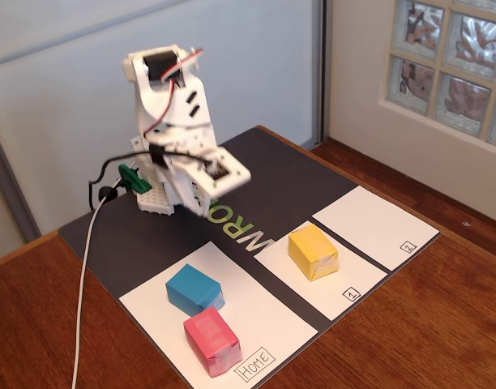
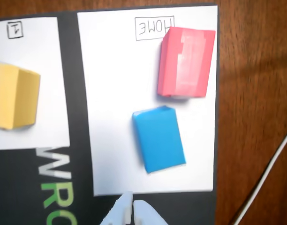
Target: Move box red to zone 1
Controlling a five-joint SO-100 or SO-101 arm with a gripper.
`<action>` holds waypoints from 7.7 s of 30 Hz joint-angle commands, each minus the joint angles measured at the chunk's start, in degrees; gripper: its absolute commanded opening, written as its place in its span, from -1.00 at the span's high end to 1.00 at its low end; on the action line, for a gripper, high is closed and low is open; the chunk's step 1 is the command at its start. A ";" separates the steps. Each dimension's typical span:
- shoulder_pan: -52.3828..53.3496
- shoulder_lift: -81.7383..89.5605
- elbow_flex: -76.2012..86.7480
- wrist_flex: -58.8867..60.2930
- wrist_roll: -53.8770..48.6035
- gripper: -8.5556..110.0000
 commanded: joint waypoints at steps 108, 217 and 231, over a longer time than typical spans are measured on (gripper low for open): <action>2.81 -39.73 -39.73 1.32 -7.12 0.41; -6.68 -29.27 -48.96 15.29 -5.80 0.87; -25.05 -18.90 -48.96 21.71 0.79 0.87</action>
